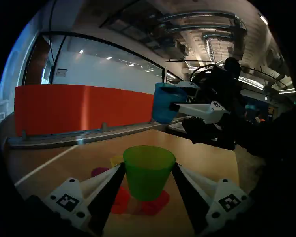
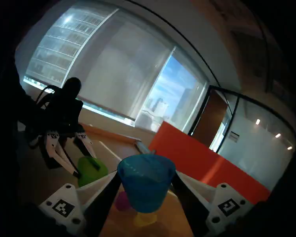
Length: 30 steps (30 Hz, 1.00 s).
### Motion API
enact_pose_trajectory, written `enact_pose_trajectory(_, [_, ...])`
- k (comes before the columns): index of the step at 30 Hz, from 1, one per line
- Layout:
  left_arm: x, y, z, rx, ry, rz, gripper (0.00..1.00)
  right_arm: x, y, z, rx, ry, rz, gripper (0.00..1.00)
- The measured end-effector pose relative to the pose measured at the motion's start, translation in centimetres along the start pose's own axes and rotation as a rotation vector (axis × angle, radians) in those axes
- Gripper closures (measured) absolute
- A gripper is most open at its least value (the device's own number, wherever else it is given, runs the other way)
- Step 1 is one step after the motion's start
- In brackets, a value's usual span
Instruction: Pour water
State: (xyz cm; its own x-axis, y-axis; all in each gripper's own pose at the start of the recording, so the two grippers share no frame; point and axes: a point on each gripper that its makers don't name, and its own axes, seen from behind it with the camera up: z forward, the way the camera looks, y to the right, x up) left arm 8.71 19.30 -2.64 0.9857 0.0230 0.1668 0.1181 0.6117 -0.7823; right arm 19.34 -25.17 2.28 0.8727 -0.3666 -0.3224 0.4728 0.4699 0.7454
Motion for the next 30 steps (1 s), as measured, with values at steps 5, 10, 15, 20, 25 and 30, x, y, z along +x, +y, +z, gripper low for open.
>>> enact_pose_trajectory(5, [-0.1,0.8,0.1,-0.022,0.001,0.011,0.14,0.8,-0.1,0.7,0.006,0.010,-0.048,0.10])
enact_pose_trajectory(10, [0.0,1.4,0.2,-0.038,0.007,0.021,0.14,1.6,-0.2,1.2,0.011,0.025,-0.083,0.10])
enact_pose_trajectory(15, [0.4,1.7,0.3,-0.042,0.019,0.019,0.14,2.4,0.0,1.6,0.013,0.040,-0.125,0.10])
enact_pose_trajectory(20, [0.5,1.7,0.3,-0.040,0.027,0.013,0.14,2.9,-0.1,1.9,0.018,0.049,-0.166,0.10])
enact_pose_trajectory(25, [0.5,1.8,0.4,-0.045,0.023,0.015,0.14,3.0,-0.3,2.1,0.017,0.043,-0.220,0.10])
enact_pose_trajectory(30, [0.5,2.0,0.5,-0.050,0.020,0.026,0.14,3.1,-0.4,2.3,0.012,0.040,-0.266,0.10])
